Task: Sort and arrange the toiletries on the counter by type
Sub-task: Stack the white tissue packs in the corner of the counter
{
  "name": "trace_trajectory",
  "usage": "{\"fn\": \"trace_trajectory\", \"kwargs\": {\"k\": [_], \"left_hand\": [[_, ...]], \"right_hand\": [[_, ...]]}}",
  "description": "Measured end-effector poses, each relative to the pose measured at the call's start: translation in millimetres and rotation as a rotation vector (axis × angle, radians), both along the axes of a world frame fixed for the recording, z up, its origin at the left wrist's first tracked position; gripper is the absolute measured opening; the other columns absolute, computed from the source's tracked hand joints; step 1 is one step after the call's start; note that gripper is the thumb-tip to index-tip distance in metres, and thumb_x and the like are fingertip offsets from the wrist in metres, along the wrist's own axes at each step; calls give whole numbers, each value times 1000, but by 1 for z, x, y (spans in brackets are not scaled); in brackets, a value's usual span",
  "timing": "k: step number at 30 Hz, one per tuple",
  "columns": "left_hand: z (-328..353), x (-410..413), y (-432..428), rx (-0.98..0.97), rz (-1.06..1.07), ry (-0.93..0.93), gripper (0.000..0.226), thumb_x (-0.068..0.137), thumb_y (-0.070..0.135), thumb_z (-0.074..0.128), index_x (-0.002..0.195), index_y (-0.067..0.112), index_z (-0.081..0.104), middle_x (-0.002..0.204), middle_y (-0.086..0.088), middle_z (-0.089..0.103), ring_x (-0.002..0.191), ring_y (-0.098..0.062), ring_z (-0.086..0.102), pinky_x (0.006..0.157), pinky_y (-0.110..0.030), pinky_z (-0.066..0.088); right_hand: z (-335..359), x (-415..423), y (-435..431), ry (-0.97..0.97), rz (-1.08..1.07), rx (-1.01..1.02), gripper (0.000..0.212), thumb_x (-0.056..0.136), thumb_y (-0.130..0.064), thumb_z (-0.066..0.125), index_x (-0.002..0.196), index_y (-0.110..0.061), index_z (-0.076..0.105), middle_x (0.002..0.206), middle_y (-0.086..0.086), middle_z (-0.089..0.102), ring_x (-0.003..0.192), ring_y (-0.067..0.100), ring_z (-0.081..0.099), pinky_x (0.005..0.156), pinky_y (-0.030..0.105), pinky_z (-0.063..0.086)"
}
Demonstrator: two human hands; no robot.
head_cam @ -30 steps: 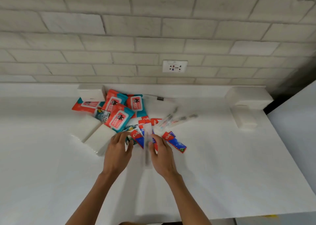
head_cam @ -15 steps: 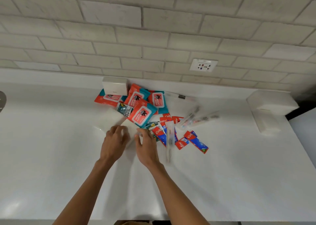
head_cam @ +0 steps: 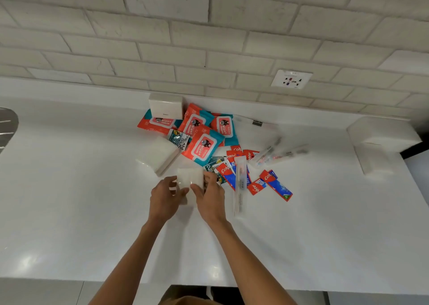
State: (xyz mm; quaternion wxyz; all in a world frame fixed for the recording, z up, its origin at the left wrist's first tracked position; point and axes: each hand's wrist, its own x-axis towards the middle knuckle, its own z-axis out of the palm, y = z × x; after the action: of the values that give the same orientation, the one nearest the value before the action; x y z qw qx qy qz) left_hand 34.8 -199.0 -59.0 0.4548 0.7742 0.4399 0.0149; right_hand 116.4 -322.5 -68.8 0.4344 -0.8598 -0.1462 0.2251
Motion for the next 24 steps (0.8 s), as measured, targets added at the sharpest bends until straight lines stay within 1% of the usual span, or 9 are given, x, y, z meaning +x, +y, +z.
{"fn": "trace_trajectory", "kwargs": {"k": [5,7,8,10,11,13,19,21,24], "left_hand": [[-5,-22,-21,-57,55,-28,54,88,34,79,134,11,62,122,-5,69,88,-18,69,71,-22,55],[-5,-32,-34,-69,69,-56,52,88,33,80,132,11,64,118,-5,71,88,-18,71,70,-21,55],[-5,-39,-43,-69,70,-70,52,88,33,80,132,11,64,115,-4,72,90,-18,71,72,-23,57],[-8,-51,-51,-83,82,-94,52,88,33,80,134,13,64,111,-2,73,90,-17,72,75,-28,61],[-9,-56,-60,-86,82,-99,52,88,33,80,134,15,65,110,-1,73,89,-16,72,75,-28,61],[-10,-65,-77,-76,73,-100,52,89,34,79,136,18,64,109,0,73,90,-14,71,75,-25,58],[-10,-87,-134,-70,67,-108,54,89,34,79,138,20,63,110,2,73,88,-8,70,75,-22,55],[-9,-91,-156,-79,68,-119,53,88,33,80,137,21,63,108,5,74,86,-6,72,72,-19,55],[-8,-94,-188,-94,58,-128,54,88,32,81,138,21,64,108,4,75,85,-9,74,72,-21,58]], "right_hand": [[1,-11,-25,0,33,-74,44,99,-46,69,133,-25,53,137,-2,67,123,19,67,104,32,56],[-3,-15,-38,-21,42,-75,42,98,-49,70,131,-25,57,131,-5,71,116,16,71,102,28,56],[-4,-19,-47,-19,42,-67,40,98,-49,70,128,-25,59,128,-6,72,111,13,72,100,25,57],[-6,-24,-57,-10,47,-66,36,98,-50,70,123,-25,62,122,-9,74,100,6,69,89,11,54],[-6,-28,-66,-3,44,-55,35,98,-49,70,121,-25,63,120,-9,75,97,3,68,81,4,51],[-6,-35,-85,0,41,-35,32,98,-48,71,119,-24,66,117,-10,76,95,1,68,73,-2,47],[-7,-55,-142,-1,55,-12,25,101,-41,71,117,-23,70,106,-14,76,93,-1,69,74,0,49],[-8,-61,-166,-11,58,-19,25,102,-39,71,119,-21,71,106,-11,77,92,-1,67,74,0,46],[-5,-67,-201,-13,35,-8,26,104,-35,69,125,-19,71,110,-8,78,92,-2,66,75,-1,45]]}}
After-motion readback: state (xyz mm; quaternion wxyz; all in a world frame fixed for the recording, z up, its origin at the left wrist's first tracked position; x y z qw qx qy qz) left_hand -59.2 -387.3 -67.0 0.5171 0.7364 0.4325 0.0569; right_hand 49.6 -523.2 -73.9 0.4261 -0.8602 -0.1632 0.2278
